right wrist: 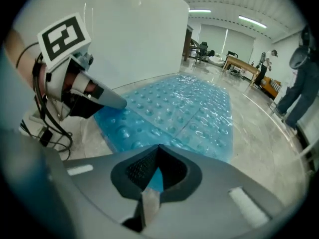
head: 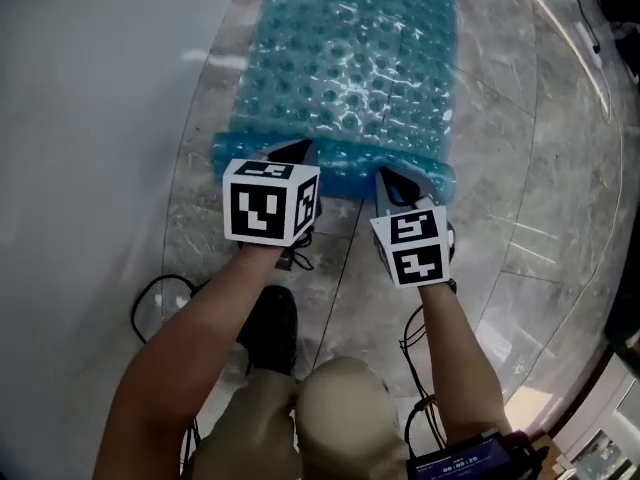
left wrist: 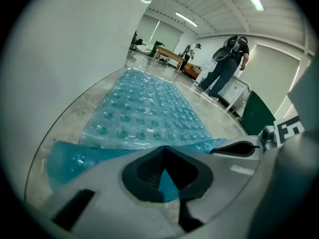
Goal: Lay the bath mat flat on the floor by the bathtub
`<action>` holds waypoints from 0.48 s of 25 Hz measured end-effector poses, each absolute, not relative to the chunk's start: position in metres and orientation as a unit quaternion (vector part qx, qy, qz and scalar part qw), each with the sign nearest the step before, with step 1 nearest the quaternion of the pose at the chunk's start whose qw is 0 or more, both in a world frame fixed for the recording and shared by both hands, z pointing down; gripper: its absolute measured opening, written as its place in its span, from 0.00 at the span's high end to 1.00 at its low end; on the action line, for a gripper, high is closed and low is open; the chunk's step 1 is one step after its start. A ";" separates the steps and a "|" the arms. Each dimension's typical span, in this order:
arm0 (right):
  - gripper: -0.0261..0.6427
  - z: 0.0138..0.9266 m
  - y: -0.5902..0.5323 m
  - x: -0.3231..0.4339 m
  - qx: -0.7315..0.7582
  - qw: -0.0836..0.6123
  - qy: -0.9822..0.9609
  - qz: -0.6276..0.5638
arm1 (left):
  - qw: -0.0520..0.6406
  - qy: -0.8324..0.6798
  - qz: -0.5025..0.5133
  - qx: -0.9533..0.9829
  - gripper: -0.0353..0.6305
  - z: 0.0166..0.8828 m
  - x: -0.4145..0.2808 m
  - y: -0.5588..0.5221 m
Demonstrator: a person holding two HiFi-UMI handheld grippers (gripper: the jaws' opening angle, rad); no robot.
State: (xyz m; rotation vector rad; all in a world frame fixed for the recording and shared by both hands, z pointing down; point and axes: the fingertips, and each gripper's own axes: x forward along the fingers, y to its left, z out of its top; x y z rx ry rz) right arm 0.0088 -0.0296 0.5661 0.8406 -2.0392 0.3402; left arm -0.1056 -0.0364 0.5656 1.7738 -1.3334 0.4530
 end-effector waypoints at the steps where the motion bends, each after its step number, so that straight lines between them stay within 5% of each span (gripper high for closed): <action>1: 0.95 0.562 -0.021 0.009 0.335 0.422 -0.830 0.146 | 0.425 -0.539 0.174 0.706 0.94 0.568 -0.106 -0.024; 5: 0.95 0.528 -0.031 0.022 0.381 0.362 -0.839 0.143 | 0.438 -0.544 0.154 0.699 0.94 0.575 -0.093 0.010; 12: 0.95 0.575 -0.018 0.026 0.369 0.433 -0.811 0.134 | 0.446 -0.525 0.169 0.705 0.94 0.582 -0.082 0.055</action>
